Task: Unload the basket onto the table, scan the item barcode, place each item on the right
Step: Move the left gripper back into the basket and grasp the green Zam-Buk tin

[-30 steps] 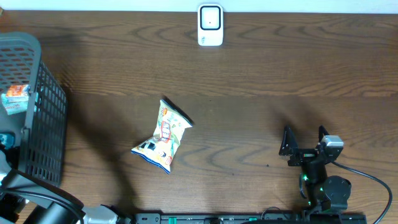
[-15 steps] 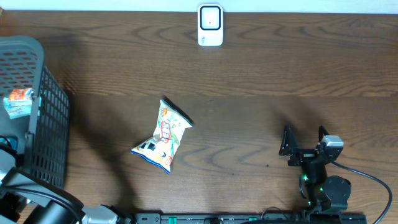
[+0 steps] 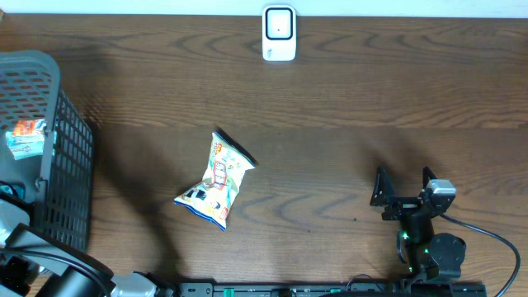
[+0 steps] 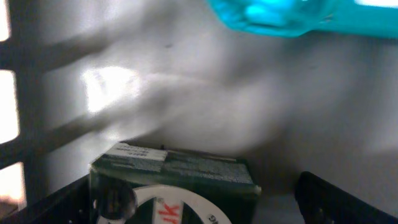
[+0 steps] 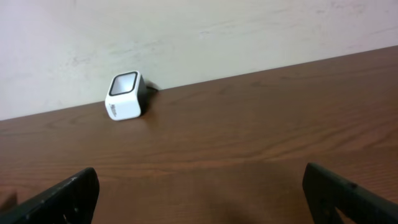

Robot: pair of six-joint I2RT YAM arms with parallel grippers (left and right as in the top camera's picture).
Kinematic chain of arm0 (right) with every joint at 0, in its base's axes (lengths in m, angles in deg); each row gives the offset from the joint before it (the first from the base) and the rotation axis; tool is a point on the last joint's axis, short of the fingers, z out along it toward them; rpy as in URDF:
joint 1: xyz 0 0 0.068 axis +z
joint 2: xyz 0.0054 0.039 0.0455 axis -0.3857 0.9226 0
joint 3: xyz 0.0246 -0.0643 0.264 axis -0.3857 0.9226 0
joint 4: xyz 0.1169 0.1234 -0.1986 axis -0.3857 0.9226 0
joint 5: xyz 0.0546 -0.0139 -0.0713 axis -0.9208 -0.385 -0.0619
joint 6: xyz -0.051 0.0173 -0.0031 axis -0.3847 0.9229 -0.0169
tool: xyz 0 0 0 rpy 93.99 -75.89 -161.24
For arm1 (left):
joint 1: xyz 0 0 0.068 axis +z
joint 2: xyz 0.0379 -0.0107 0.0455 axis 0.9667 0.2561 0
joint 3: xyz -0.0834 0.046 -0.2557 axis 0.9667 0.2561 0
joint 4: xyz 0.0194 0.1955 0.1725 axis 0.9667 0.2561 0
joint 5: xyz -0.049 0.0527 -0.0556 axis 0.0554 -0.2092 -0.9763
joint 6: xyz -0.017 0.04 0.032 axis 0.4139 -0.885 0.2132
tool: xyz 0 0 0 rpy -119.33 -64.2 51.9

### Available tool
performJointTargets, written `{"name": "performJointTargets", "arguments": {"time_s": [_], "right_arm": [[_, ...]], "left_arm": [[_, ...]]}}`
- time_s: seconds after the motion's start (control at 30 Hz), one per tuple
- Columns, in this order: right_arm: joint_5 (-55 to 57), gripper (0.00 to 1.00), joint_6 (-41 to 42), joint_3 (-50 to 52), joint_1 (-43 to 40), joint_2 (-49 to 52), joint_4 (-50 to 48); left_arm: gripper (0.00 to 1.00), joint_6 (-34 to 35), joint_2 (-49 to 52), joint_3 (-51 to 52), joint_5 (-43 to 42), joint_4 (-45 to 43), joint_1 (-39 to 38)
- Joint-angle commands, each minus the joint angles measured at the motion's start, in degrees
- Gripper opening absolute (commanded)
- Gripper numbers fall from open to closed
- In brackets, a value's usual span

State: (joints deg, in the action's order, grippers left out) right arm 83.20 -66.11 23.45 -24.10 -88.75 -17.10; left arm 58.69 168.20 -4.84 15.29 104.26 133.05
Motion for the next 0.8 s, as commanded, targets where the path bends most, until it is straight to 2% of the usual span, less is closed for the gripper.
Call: {"name": "performJointTargets", "arguments": {"time_s": [0.0,0.33,0.77], "right_arm": [[-0.33,0.99,-0.15,0.07,0.33,-0.15,0.22],[-0.33,0.99,-0.15,0.07,0.33,-0.15,0.22],[-0.33,0.99,-0.15,0.07,0.33,-0.15,0.22]], "left_arm": [[0.92,-2.27,1.68,1.46,-3.43,-0.72,0.04],[0.7,-4.63,1.64,0.44,-3.43,-0.5,-0.11],[0.63,-5.03,-2.82,-12.98,-6.38,9.64,-0.09]]}}
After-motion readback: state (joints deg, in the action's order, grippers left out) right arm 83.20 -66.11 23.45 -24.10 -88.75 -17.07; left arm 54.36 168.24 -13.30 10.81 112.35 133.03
